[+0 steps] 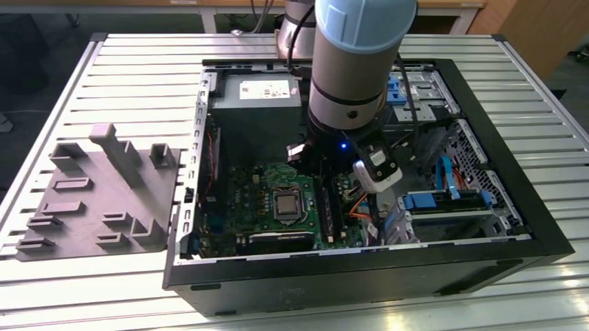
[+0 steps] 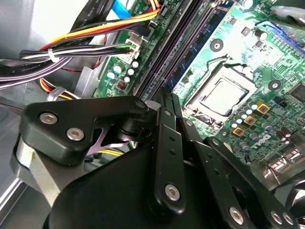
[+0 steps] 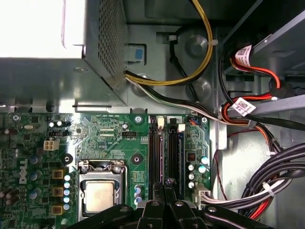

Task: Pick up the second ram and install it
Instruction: 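Insert the second ram into the second slot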

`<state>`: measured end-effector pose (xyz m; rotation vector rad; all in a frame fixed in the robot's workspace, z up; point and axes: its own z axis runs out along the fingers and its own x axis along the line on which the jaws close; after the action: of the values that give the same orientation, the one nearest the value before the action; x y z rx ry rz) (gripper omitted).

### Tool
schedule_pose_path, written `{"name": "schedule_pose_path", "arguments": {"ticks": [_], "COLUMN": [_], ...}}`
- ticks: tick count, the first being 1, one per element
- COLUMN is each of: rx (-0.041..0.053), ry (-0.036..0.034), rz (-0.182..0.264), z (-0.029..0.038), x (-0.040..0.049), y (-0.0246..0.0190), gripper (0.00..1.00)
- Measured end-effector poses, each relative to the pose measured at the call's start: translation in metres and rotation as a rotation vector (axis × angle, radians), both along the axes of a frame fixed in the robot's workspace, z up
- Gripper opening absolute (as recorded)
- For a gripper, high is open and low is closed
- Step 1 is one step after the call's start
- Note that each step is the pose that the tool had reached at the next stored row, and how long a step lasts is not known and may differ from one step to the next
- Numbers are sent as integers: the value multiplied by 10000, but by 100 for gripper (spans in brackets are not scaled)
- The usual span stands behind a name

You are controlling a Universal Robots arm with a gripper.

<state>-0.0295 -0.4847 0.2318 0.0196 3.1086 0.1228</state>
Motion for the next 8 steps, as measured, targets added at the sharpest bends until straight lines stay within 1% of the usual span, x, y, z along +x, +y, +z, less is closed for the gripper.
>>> {"name": "schedule_pose_path", "arguments": {"ticks": [8], "rx": [0], "ry": [0], "rz": [-2], "z": [-19], "x": [0], "y": [1], "gripper": [11]}}
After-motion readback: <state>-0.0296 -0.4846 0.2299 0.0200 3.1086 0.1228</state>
